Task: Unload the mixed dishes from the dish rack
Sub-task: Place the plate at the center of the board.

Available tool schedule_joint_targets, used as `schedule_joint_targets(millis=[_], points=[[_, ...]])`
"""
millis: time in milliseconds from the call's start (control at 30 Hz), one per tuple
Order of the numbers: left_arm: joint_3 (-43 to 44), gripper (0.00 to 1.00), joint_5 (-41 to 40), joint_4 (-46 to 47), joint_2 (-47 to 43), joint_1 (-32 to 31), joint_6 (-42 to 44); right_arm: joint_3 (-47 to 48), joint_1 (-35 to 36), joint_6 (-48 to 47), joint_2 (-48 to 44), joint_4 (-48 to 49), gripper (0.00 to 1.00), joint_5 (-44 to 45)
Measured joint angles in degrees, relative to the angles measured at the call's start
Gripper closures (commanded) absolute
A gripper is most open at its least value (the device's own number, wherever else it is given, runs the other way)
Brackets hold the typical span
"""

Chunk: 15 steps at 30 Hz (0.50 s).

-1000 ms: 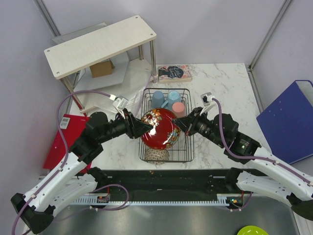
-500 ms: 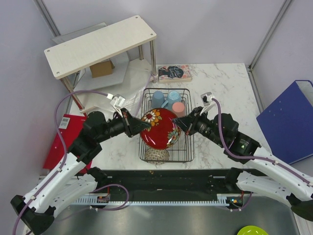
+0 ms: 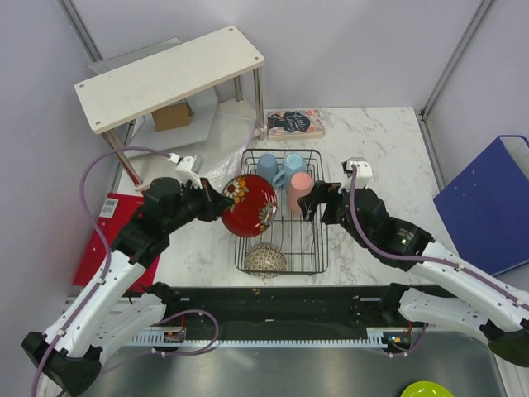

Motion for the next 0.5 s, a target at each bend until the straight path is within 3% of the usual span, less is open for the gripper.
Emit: schedule_joint_targets(millis=[333,500], points=[[6.1,0.98,-14.8,-8.2,2.9,15.1,-3.0,-1.7,0.0,-0.6,-8.7,-3.7,0.02,9.8],[4.7,0.98,-15.9,-9.3,6.3,23.5,-7.0,-2.8,0.0,-1.2,-9.2,-4.1,0.02,10.4]])
